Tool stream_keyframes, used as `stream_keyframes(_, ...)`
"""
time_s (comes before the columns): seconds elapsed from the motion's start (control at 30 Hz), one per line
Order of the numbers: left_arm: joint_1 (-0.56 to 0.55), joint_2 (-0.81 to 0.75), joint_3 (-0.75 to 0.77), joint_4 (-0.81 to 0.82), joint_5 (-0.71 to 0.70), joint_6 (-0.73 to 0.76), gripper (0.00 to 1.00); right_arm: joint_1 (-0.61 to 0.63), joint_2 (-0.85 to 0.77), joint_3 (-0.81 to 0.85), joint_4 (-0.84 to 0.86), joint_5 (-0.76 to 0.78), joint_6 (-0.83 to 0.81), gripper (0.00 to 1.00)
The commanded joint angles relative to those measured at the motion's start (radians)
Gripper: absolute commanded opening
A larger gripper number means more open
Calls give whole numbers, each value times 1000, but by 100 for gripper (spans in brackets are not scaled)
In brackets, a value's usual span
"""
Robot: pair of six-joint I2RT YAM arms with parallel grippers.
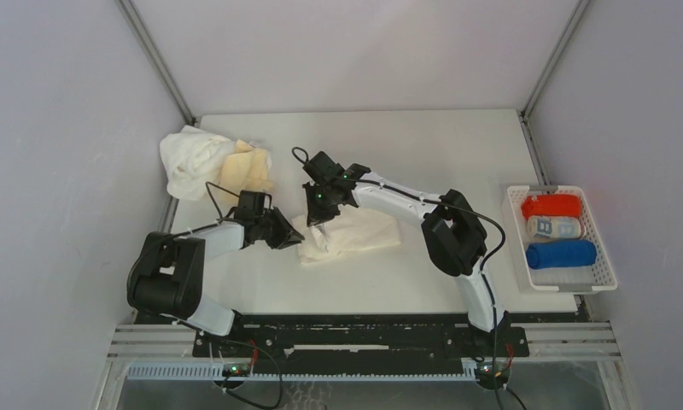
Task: Roll the towels
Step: Fold the towel at the center of the board.
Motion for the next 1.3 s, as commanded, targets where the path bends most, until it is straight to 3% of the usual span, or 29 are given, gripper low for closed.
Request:
stream_keyframes(0.0, -11, 0, -7, -115, -77, 34, 22, 15, 2, 42, 61, -22, 21, 7)
stream_keyframes(0.5, -10, 3, 5, -131, -93, 41, 21, 28, 62, 39, 18, -82, 0, 9)
stream_keyframes(1.17, -19, -10, -11, -127, -95, 30, 21, 15, 52, -19, 181, -78, 131, 12)
stream_keyframes(1.27, -20, -16, -7, -133, -97, 30, 21, 15, 62, -19, 174, -95, 129, 16)
